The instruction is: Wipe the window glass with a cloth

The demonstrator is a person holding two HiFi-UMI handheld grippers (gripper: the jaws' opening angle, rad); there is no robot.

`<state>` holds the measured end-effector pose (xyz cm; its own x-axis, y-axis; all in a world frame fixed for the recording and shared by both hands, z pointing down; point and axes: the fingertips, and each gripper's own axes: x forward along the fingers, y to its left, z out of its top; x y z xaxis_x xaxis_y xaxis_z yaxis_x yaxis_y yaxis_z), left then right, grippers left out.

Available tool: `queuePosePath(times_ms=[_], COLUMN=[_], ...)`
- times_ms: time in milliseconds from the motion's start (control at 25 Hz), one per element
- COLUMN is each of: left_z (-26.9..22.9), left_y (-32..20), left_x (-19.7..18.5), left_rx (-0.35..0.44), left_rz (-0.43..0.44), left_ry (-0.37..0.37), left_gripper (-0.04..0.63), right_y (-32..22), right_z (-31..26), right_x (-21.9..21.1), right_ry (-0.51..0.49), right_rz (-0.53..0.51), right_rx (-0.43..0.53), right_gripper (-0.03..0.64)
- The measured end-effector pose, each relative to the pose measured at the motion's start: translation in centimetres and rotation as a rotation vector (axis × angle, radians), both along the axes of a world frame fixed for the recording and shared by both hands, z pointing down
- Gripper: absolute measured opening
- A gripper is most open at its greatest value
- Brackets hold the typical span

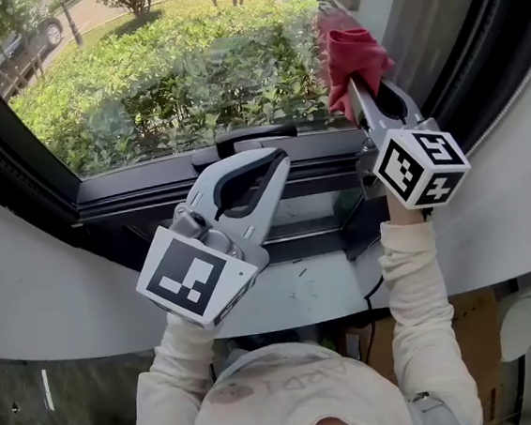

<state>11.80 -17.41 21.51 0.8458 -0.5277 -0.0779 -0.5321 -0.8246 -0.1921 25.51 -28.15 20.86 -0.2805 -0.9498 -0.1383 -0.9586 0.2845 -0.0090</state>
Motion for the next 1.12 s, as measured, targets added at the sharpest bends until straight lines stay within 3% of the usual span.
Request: queuePosePath(times_ms=[320, 640, 960, 1120], left_z=[-0.1, 0.1, 1.2, 2.2], left_y=[0.8, 2.0, 4.3, 5.4], left_x=[-1.7, -4.9, -7.7, -9.0], left_rx=[-0.01, -0.02, -0.036, -0.049], left_rz=[-0.011, -0.029, -0.032, -0.041], left_ry=[0.006, 0.024, 0.019, 0.012], left_gripper=[0.0, 0.0, 0.0, 0.0], right_y=[2.6, 8.8, 14.5, 15.7], right_z=[-0.4, -0.5, 3.0, 4.3], right_x=[-6.0, -11.9, -14.7, -16.5], right_ry=[0.012, 0.017, 0.01, -0.039], right_rz=[-0.133, -0.283, -0.317, -0.336], right_rx=[0.015, 0.065, 0.042, 0.024], right_gripper=[0.069, 0.069, 0.069, 0.069])
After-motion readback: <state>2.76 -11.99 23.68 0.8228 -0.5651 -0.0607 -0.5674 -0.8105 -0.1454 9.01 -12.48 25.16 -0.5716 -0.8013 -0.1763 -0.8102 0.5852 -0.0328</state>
